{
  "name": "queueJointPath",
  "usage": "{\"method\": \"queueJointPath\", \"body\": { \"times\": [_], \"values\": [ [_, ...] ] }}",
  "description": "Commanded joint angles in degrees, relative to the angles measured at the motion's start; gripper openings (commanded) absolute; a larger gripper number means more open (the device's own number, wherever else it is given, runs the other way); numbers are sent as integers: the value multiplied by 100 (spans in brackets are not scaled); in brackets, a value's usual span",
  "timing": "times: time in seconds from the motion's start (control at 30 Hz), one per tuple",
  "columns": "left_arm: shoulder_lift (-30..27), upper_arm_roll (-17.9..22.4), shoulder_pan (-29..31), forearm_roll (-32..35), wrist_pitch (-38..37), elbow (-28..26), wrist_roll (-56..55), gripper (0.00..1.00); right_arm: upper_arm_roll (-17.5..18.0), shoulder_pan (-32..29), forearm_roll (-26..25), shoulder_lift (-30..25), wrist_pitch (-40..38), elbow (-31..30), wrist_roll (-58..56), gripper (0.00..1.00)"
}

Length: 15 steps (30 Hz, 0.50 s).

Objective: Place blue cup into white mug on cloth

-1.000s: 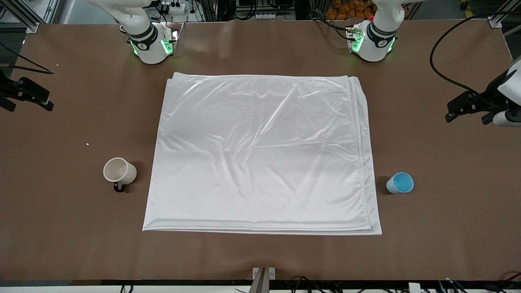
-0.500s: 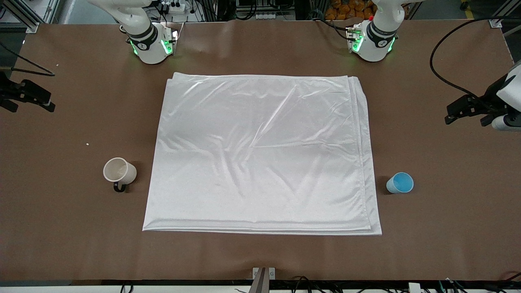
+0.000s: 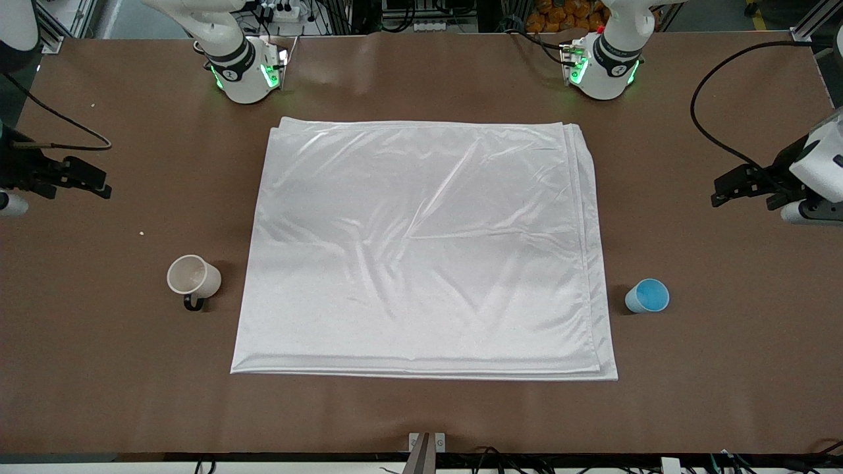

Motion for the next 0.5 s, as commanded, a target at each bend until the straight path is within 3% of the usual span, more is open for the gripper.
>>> {"method": "queueJointPath", "body": {
  "times": [0.0, 0.33, 0.47],
  "values": [
    [329, -2, 45, -50, 150, 68, 117, 100, 56, -143, 25, 232, 64, -39, -30, 100],
    [935, -2, 45, 161, 730, 16, 56, 100, 56, -178, 25, 637, 301, -39, -30, 100],
    [1094, -2, 45, 161, 1222, -238, 56, 100, 56, -204, 25, 821, 415, -39, -56, 100]
  ]
}}
